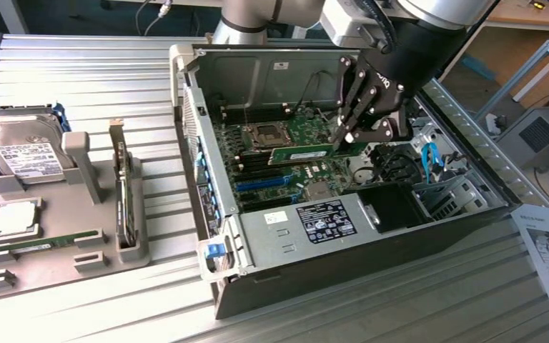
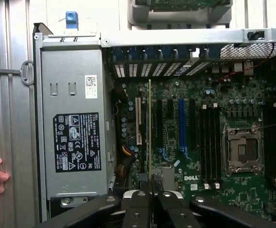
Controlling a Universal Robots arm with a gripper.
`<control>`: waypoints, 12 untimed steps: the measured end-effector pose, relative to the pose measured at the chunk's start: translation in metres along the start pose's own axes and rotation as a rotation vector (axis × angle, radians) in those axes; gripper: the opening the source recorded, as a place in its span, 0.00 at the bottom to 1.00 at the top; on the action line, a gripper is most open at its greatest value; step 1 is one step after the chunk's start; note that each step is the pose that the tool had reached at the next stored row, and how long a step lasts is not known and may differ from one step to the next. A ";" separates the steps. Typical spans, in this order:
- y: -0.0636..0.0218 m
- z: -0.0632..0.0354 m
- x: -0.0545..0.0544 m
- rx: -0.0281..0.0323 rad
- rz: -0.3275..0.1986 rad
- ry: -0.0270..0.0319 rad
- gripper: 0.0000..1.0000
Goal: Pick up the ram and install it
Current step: 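Pick up the ram and move it above insertion slot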
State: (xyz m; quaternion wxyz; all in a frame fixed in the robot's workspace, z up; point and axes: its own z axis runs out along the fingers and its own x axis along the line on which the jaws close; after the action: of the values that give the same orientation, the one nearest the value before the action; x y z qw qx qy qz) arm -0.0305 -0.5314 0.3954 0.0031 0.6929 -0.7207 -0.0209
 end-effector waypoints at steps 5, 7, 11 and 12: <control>-0.0001 0.0001 0.000 0.0001 0.000 -0.0002 0.12; -0.0001 0.0002 -0.001 0.0000 0.000 0.0001 0.12; 0.0000 0.0009 -0.004 0.0000 0.000 -0.0001 0.12; 0.0000 0.0011 -0.005 0.0000 0.000 -0.0001 0.12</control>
State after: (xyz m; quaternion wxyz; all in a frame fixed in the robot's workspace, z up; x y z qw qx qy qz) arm -0.0303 -0.5262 0.3943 0.0031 0.6929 -0.7207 -0.0209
